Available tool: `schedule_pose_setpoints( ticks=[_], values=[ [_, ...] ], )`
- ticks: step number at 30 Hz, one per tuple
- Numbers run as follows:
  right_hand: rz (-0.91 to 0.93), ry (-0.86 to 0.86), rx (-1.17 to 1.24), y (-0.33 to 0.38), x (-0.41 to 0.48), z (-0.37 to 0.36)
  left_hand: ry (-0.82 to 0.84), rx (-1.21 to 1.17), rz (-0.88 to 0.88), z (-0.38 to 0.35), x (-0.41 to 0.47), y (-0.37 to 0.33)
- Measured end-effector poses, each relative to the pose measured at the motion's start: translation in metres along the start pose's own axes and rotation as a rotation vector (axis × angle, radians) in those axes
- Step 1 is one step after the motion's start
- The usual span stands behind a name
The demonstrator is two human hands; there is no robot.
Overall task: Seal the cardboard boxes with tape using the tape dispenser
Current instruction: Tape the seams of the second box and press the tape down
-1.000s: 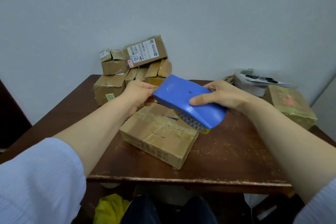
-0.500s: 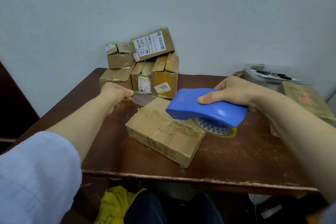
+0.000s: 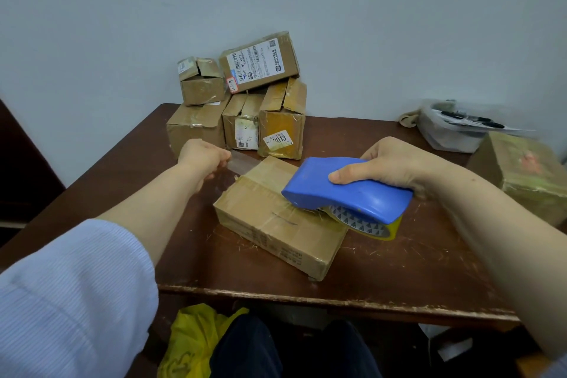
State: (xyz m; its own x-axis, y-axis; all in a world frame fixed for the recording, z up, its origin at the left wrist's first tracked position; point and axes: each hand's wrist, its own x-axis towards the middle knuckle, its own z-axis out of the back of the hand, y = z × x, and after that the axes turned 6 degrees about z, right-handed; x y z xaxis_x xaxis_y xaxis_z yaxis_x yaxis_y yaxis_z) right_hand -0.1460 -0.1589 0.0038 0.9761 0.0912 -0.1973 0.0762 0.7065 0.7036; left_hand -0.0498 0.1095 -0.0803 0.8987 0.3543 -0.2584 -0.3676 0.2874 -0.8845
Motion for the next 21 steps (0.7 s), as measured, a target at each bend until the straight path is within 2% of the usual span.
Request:
schedule_pose_setpoints(
  ticks=[10,21],
  values=[
    [-0.008,0.021,-0.021,0.001,0.002,-0.002,-0.038,0.097,-0.054,-0.003,0.008,0.006],
    [-0.016,0.052,-0.157,0.01,0.011,-0.009,-0.068,0.486,-0.207,-0.013,0.002,0.017]
  ],
)
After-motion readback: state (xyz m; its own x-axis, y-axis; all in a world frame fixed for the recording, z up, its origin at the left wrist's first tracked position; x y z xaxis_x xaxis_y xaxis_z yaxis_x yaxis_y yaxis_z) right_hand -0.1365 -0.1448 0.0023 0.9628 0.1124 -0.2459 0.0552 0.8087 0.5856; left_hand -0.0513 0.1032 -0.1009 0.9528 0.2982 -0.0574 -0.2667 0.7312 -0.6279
